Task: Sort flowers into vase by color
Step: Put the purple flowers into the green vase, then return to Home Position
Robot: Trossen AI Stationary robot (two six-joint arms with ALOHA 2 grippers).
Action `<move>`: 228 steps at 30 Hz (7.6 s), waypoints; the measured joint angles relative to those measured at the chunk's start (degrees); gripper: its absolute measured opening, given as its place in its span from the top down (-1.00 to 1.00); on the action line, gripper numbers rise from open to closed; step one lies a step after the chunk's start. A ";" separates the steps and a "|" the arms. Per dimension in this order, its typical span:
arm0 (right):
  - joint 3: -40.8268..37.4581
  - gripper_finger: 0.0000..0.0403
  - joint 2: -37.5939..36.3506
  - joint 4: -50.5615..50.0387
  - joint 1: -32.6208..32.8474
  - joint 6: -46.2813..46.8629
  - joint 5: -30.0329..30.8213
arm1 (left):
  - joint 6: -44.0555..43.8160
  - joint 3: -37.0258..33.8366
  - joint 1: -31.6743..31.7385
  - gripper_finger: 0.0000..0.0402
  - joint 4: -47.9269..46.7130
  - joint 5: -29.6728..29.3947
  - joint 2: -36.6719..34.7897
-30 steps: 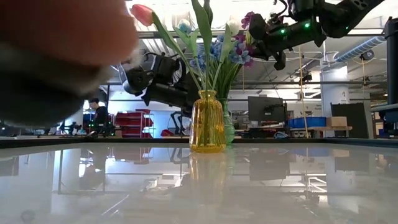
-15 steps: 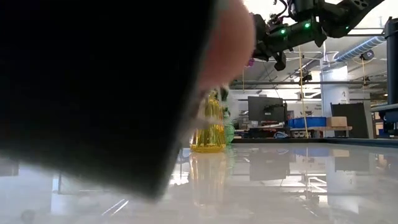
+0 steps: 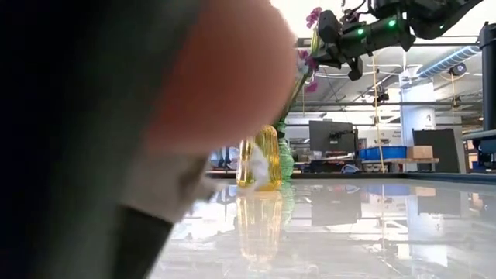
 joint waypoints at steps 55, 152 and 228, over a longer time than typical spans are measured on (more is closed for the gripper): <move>0.15 0.94 8.38 0.96 4.66 -9.49 0.02 | 2.10 -0.20 -0.90 0.51 -1.72 -3.90 -0.02; 8.17 0.72 14.03 -13.26 5.14 -7.09 -2.55 | 0.72 -0.22 -0.98 0.38 -1.31 -4.40 -0.02; 8.02 -0.02 -10.04 -31.22 5.01 -8.65 -3.29 | 5.96 -3.52 7.04 -0.04 -58.69 -2.93 -34.03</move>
